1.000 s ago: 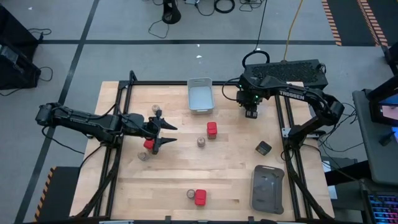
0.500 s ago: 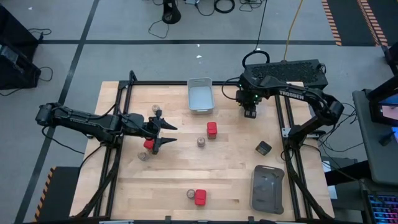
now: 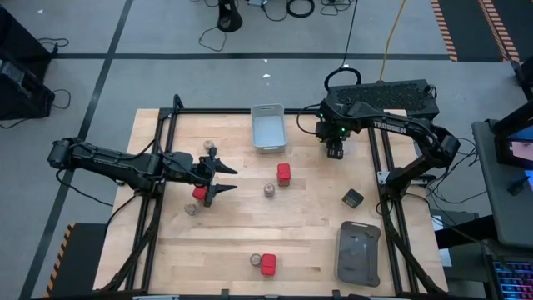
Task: Sort spices by type
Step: Put the black seasoning can into the transparent bin
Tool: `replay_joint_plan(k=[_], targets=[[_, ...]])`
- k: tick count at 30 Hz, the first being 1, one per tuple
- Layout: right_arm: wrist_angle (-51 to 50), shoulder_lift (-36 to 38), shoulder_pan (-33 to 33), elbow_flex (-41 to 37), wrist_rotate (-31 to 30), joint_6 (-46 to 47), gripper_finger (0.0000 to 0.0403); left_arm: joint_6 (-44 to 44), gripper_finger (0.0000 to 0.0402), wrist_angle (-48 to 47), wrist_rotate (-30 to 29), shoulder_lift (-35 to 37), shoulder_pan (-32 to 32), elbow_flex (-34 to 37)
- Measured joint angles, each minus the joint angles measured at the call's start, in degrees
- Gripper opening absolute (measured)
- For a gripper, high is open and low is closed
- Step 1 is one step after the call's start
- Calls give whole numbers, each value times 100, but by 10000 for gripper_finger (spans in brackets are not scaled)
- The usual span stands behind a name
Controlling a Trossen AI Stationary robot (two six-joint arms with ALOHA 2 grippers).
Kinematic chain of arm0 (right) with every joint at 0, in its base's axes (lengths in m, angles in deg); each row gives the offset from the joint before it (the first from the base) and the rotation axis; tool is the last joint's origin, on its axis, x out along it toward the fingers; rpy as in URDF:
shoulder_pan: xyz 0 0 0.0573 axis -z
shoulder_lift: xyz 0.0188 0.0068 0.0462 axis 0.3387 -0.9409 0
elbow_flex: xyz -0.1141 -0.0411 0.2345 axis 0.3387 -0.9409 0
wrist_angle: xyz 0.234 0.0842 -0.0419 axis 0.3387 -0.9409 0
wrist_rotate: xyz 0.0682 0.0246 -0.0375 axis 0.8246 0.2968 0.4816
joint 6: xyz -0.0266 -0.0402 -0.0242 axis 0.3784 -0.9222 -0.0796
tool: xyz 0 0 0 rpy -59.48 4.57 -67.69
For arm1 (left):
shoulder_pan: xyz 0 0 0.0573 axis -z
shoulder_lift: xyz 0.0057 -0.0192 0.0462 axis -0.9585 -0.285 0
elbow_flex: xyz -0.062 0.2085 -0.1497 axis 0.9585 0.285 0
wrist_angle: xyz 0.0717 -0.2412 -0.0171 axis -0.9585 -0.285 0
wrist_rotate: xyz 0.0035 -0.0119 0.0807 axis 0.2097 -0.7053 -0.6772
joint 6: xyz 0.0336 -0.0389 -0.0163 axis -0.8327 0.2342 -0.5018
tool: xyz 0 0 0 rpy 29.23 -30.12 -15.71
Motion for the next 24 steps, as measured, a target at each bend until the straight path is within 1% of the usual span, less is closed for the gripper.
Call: replay_joint_plan(k=[5, 10, 13, 16, 20, 24], targets=[[-184, 2, 0, 133, -62, -6, 190, 0, 231, 0, -1, 0, 1, 0], [-674, 4, 0, 614, -256, 133, 190, -4, 231, 0, 0, -1, 0, 0], [-979, 4, 0, 999, -260, 459, 188, -70, 231, 1, 0, -1, 0, 1], [-1340, 15, 7, 1318, -304, 1016, 182, -80, 231, 0, 1, -1, 0, 2], [-1729, 15, 155, 1369, -321, 1666, 153, -93, 231, 0, 1, 0, 0, 2], [-1864, 15, 276, 1123, -327, 1905, 92, -92, 231, 0, 1, -1, 1, 2]])
